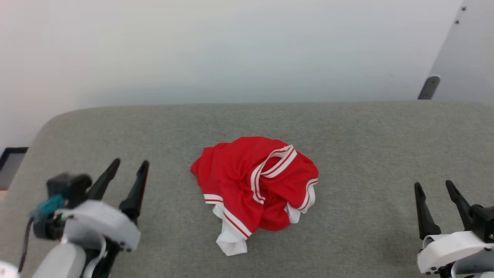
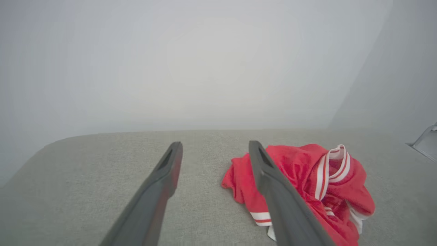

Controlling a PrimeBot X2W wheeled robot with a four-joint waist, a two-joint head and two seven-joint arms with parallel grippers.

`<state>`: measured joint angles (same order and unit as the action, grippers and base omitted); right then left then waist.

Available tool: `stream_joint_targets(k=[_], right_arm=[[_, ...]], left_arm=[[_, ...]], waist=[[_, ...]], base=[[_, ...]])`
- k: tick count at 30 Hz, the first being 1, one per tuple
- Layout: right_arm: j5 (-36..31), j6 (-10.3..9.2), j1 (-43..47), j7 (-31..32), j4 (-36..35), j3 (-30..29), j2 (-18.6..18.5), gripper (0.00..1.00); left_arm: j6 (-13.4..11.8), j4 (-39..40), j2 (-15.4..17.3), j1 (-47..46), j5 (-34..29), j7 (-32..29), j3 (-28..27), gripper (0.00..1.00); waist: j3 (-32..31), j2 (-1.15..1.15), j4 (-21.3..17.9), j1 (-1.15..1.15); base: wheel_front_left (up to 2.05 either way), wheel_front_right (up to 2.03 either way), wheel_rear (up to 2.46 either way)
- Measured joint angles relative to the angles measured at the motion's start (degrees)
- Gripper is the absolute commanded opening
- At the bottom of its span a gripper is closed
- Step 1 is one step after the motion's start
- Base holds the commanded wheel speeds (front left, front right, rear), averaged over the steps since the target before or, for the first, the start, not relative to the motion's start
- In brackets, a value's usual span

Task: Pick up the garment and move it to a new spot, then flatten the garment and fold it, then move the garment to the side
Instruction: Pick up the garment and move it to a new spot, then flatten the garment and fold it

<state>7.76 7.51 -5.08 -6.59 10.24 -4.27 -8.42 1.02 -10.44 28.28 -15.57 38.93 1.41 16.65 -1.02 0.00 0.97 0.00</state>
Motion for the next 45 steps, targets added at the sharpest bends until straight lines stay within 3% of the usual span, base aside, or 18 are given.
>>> stream_joint_targets(k=[6,13,35,39,45], right_arm=[[0.0,0.0,1.0,-0.7,0.1,-0.9,-0.5,1.0],[-0.7,0.0,1.4,-1.9,0.4,-1.3,-0.6,1.0],[-0.7,0.0,3.4,-2.7,0.3,-1.4,0.1,1.0],[-0.6,0.0,3.2,-2.7,0.4,-1.1,0.0,1.0],[-0.3,0.0,1.0,-2.9,0.2,-0.9,-0.4,1.0]], left_arm=[[0.0,-2.4,0.0,4.7,-0.1,7.7,-2.3,1.0],[-0.4,-4.6,-0.1,8.1,-0.3,11.9,-4.2,1.0],[2.3,-5.9,-2.6,12.3,-1.7,13.7,-9.8,1.0],[3.1,-5.2,-2.0,11.7,-1.1,9.8,-8.3,1.0],[4.7,0.6,0.7,6.3,3.7,-5.4,-4.5,1.0]], waist=[[-0.7,0.0,2.2,0.0],[-1.6,0.0,4.1,0.0],[-1.9,0.0,5.1,0.0],[-1.5,0.0,5.1,0.0],[-0.3,0.0,4.0,0.0]], base=[[0.0,0.0,0.0],[0.0,0.0,0.0],[0.0,0.0,0.0],[0.0,0.0,0.0],[0.0,0.0,0.0]])
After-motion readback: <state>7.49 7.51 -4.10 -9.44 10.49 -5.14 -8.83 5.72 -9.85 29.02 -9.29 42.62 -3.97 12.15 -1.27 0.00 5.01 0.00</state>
